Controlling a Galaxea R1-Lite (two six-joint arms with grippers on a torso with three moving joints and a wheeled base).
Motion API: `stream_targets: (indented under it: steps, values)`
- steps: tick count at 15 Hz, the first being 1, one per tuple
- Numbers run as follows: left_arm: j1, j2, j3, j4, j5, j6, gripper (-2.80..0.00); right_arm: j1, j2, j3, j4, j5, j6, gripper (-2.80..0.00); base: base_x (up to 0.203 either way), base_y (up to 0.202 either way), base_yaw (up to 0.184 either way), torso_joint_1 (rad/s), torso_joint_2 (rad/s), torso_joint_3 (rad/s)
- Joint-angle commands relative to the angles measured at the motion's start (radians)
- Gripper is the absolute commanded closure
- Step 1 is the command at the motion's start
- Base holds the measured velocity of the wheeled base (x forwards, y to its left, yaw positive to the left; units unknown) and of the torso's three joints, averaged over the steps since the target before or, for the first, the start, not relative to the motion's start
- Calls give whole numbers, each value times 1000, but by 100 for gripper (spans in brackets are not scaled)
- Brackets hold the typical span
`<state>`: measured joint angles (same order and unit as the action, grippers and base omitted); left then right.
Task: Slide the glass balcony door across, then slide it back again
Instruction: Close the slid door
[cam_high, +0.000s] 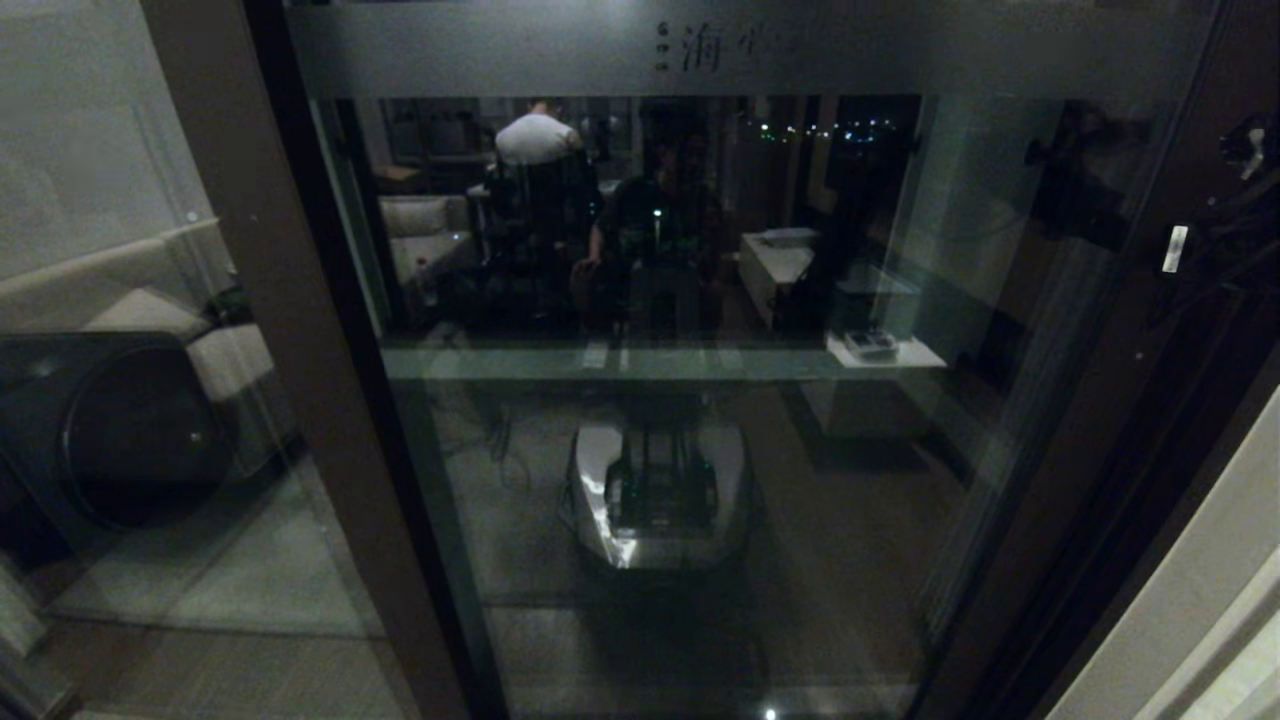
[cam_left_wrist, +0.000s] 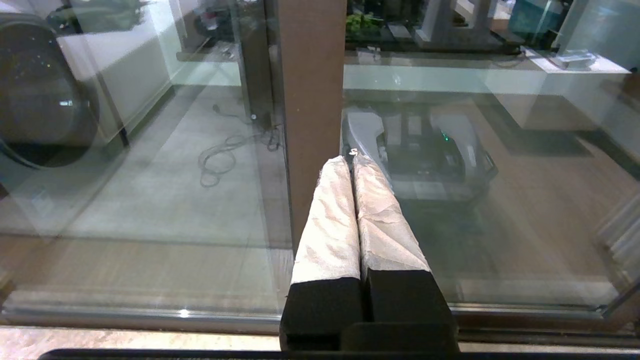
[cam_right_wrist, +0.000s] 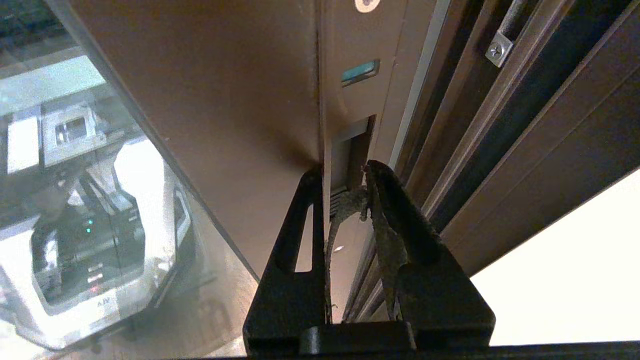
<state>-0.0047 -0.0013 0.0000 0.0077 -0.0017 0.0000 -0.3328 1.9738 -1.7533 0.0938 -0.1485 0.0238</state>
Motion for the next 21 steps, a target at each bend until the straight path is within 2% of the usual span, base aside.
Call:
stream_targets:
  steps: [1,5,12,21]
  values:
    - [0,0,0,0,0,0,0,-6,17,-4,-10,-3,1,0,0,0,0,0,0,0]
    - [0,0,0,0,0,0,0,-14,-80,54,1,-2,-7,0,0,0,0,0,0,0]
    - [0,0,0,0,0,0,0,-31,-131,92,3,-8,-33,0,0,0,0,0,0,0]
    - [0,0,1,0,0,0,0,-29,-99,93,2,-6,-46,0,0,0,0,0,0,0]
